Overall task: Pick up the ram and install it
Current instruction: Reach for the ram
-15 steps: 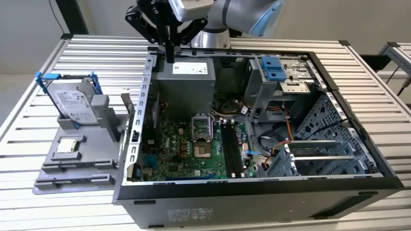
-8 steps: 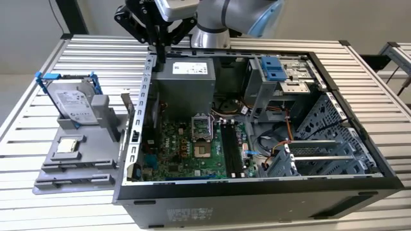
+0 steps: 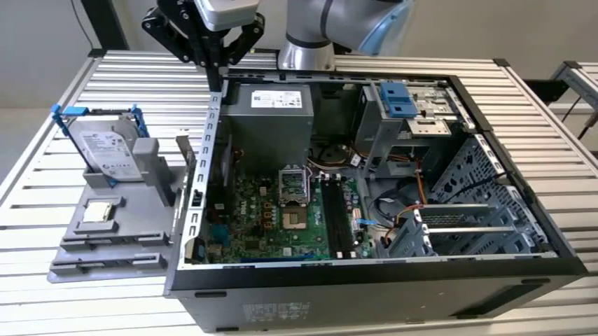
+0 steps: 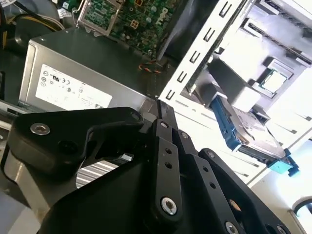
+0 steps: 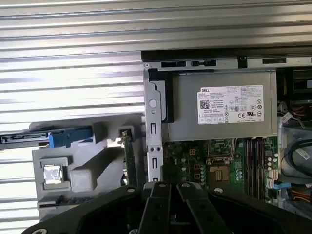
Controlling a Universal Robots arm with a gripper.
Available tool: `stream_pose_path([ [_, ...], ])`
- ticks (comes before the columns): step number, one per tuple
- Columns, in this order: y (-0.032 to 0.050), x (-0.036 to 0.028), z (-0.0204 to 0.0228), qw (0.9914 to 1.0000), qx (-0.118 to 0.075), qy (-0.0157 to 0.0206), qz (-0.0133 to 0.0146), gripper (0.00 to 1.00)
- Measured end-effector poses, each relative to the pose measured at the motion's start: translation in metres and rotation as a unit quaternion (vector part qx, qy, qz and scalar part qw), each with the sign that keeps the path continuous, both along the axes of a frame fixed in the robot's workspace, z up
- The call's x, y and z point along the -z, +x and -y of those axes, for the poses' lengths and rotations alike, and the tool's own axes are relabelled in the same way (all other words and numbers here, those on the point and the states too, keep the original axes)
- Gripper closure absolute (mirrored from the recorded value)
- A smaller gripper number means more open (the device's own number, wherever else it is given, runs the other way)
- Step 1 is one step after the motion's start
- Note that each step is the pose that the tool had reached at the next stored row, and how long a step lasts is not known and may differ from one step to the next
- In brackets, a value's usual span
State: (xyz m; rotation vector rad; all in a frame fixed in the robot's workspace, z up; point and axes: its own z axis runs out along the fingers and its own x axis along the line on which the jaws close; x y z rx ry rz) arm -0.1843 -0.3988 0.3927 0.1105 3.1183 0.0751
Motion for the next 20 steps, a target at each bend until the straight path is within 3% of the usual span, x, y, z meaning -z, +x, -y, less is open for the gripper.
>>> stream_pose_path([
  [20,-0.0656,0.0,0.0,1.0,0.0,0.0,-0.0006,1.0],
])
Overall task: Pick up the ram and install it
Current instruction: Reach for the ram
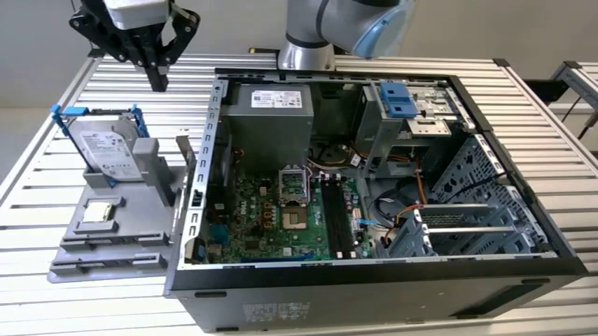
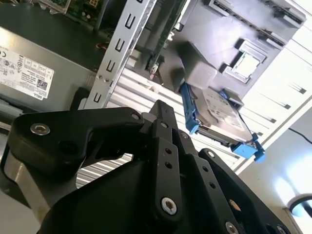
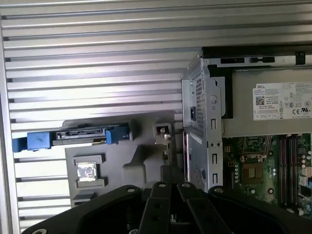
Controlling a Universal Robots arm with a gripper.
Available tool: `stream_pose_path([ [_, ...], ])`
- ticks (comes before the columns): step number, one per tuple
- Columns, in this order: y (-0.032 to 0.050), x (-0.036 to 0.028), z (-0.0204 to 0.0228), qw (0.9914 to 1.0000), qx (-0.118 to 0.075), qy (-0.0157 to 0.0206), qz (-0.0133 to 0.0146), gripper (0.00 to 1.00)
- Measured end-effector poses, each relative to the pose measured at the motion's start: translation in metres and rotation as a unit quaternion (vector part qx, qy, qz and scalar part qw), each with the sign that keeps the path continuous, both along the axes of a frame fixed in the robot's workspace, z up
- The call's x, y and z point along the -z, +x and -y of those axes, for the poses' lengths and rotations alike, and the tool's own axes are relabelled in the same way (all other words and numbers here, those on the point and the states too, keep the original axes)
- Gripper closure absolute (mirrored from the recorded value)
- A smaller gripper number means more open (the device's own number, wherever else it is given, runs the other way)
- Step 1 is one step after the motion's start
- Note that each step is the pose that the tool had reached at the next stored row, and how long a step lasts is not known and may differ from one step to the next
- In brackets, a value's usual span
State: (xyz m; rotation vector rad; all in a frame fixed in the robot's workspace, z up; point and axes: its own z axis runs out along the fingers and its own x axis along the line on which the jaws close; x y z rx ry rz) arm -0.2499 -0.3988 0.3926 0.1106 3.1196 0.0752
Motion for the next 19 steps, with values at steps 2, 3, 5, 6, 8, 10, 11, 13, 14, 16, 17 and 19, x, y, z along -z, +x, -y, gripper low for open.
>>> stream_pose_path([
  [2,-0.007,0.0001,0.0,1.0,0.0,0.0,-0.0006,1.0],
  [3,-0.0105,0.0,0.0,1.0,0.0,0.0,-0.0009,1.0],
  [5,-0.0179,0.0,0.0,1.0,0.0,0.0,-0.0011,1.0],
  [6,-0.0213,0.0,0.0,1.0,0.0,0.0,-0.0012,1.0],
  [8,-0.0277,0.0,0.0,1.0,-0.001,0.0,-0.0012,1.0],
  [10,-0.0335,0.0,0.0,1.0,-0.001,0.0,-0.0012,1.0],
  [11,-0.0363,0.0,0.0,1.0,-0.002,0.0,-0.0012,1.0],
  [13,-0.0403,0.0,0.0,0.99999,-0.004,0.0,-0.0012,1.0],
  [14,-0.0416,0.0,0.0,0.99998,-0.007,0.0,-0.0012,1.0],
  [16,-0.0431,0.0,0.0,0.99988,-0.015,0.0,-0.0012,1.0],
  [17,-0.0437,0.0,0.0,0.9998,-0.02,0.0,-0.0012,1.0],
  [19,-0.0451,0.0,0.0,0.99959,-0.029,0.0,-0.0012,1.0],
])
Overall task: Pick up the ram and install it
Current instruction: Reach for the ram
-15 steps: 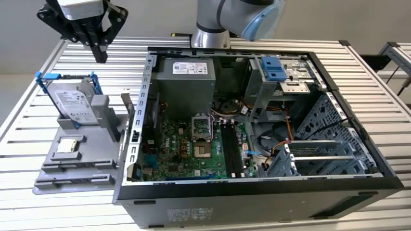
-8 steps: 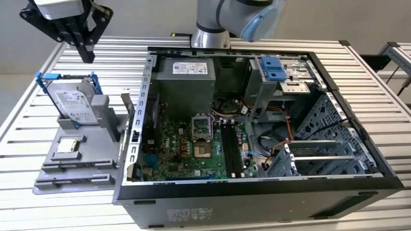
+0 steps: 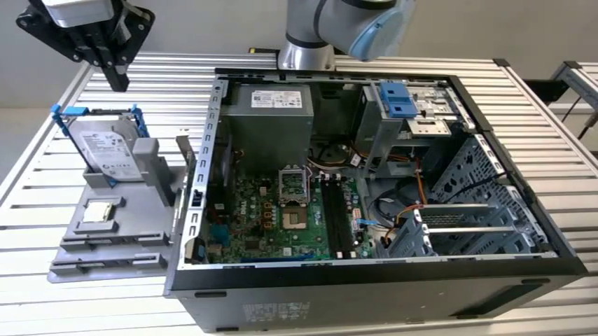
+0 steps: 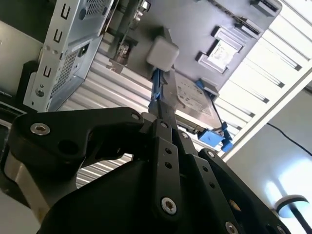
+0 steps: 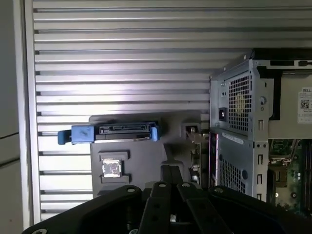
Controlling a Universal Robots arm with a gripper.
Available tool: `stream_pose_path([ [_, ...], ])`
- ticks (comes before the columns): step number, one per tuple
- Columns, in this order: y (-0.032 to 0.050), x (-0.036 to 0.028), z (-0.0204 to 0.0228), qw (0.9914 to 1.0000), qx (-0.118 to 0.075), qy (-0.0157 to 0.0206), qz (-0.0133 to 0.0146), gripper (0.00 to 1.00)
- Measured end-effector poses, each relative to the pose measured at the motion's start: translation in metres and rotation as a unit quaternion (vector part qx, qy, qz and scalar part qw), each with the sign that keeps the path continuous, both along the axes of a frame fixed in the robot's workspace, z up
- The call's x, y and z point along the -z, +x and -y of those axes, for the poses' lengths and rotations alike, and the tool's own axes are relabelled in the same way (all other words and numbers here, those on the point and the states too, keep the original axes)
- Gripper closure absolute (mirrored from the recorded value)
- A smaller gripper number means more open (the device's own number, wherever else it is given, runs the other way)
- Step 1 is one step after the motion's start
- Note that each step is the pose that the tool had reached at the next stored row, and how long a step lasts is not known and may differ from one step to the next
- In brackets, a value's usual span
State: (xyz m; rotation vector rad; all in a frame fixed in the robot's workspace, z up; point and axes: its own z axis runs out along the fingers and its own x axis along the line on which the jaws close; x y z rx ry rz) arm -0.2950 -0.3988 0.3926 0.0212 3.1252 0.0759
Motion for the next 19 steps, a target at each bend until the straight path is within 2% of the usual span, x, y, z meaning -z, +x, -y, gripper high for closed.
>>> stream_pose_path([
  [9,-0.0179,-0.0001,0.0,0.9999,-0.014,0.0,0.0,1.0],
  [19,-0.049,0.0,0.0,0.99984,-0.018,0.0,0.0,1.0],
])
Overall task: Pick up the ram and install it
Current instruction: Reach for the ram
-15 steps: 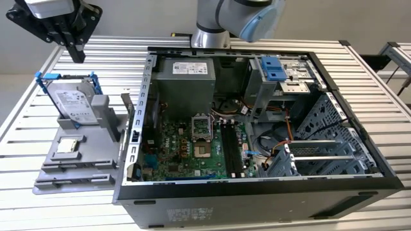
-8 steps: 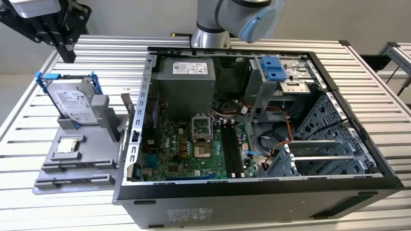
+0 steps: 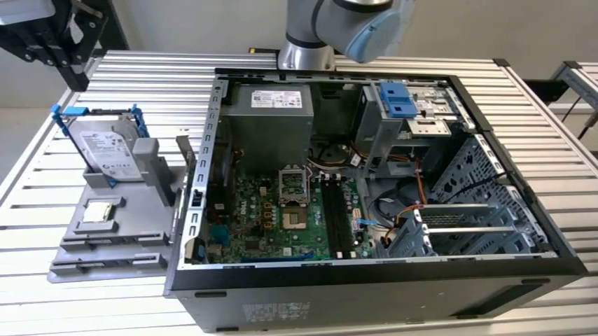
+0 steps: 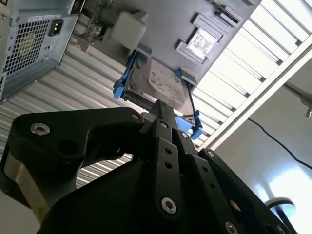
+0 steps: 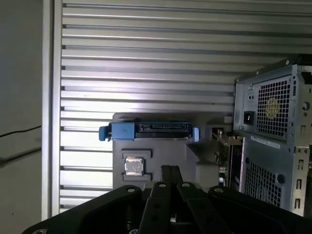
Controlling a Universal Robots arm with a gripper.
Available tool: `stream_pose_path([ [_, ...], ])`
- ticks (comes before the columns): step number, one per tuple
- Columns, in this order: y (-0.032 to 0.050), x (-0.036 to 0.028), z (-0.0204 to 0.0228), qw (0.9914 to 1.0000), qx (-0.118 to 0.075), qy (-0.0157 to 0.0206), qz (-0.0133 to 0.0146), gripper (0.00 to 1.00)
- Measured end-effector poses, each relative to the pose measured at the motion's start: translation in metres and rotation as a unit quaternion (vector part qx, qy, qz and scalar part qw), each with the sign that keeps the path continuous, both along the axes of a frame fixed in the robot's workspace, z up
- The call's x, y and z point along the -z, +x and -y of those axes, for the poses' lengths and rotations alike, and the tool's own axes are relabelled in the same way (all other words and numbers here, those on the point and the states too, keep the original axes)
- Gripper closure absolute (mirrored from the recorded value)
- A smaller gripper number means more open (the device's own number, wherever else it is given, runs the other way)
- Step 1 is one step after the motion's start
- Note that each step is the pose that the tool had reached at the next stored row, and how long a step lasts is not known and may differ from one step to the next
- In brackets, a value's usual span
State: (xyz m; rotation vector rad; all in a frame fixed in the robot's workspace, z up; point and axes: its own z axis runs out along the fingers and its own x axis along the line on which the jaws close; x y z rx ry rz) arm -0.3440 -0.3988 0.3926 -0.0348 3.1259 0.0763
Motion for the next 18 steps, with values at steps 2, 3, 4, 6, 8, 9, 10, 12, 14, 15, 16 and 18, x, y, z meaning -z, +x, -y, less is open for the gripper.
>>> stream_pose_path([
  [2,-0.0072,0.0,0.0,1.0,0.0,0.0,0.0,1.0],
  [3,-0.0106,0.0,0.0,1.0,-0.001,0.0,0.0,1.0],
  [4,-0.0138,0.0,0.0,1.0,-0.001,0.0,0.0,1.0],
  [6,-0.0201,0.0,0.0,1.0,-0.001,0.0,0.0,1.0],
  [8,-0.0233,0.0,0.0,1.0,-0.001,0.0,0.0,1.0],
  [9,-0.0232,0.0,0.0,1.0,-0.001,0.0,0.0,1.0],
  [10,-0.0232,0.0,0.0,1.0,-0.001,0.0,0.0,1.0],
  [12,-0.0234,-0.0001,0.0005,1.0,-0.001,0.0,-0.0001,1.0],
  [14,-0.023,0.0,0.0038,1.0,-0.001,0.0,-0.0002,1.0],
  [15,-0.0228,0.0001,0.0065,1.0,-0.001,0.0,-0.0002,1.0],
  [16,-0.0226,0.0002,0.0093,1.0,-0.001,0.0,-0.0002,1.0],
  [18,-0.0223,0.0002,0.0142,1.0,-0.001,0.0,-0.0003,1.0],
])
